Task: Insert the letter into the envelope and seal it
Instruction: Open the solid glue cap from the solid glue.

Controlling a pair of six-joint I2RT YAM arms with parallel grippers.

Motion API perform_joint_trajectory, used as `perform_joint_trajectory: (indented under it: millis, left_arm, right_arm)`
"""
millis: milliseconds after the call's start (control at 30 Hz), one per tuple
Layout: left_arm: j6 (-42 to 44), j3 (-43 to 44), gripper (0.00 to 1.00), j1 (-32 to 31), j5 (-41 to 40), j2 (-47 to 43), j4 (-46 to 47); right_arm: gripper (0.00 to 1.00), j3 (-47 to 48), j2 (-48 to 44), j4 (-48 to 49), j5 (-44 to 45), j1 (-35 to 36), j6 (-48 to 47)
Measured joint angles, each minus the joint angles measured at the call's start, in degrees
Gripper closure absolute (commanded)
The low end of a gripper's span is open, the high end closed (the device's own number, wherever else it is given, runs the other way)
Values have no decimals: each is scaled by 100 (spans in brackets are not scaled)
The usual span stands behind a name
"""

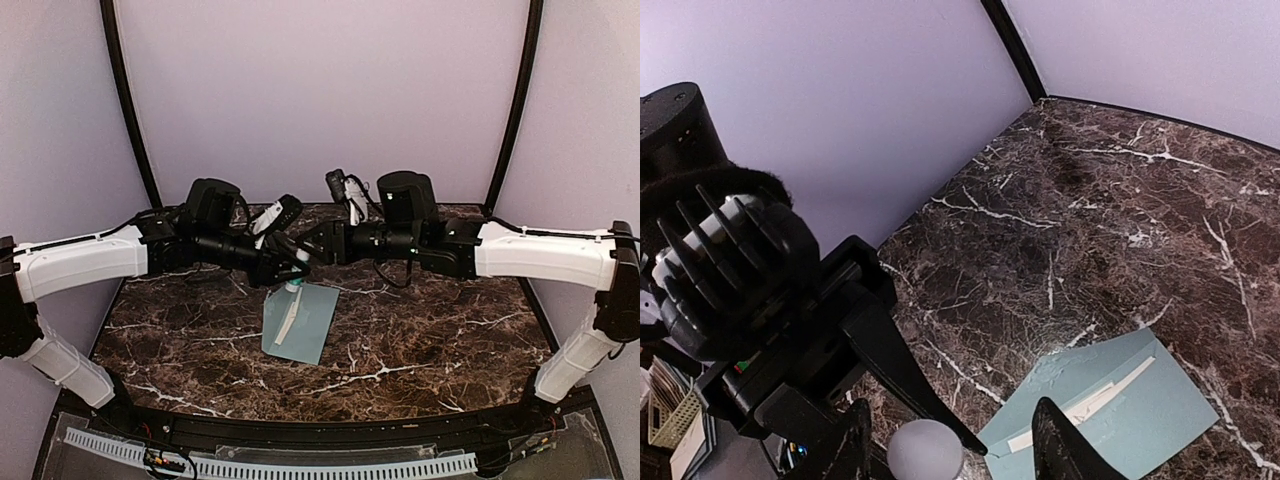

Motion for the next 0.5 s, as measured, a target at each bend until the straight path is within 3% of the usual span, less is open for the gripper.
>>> perform_joint_trajectory:
  millis: [133, 367, 433, 467, 500]
  left_arm:
    - [-2, -15, 100, 0, -2, 2, 20]
    - [-37, -28, 100, 0, -24, 2, 33]
    - [-57, -31, 90, 0, -39, 2, 33]
    - [-70, -31, 77, 0, -48, 4, 35]
    - [-72, -31, 70, 0, -55, 4, 35]
  right_arm:
    - [58, 68, 146, 0, -190, 46, 59]
    - [92, 105, 258, 0, -345, 72, 142]
    - [98, 105, 258, -2, -332, 72, 122]
    - [100, 105, 258, -2, -310, 72, 125]
    - [100, 105, 258, -2, -306, 72, 118]
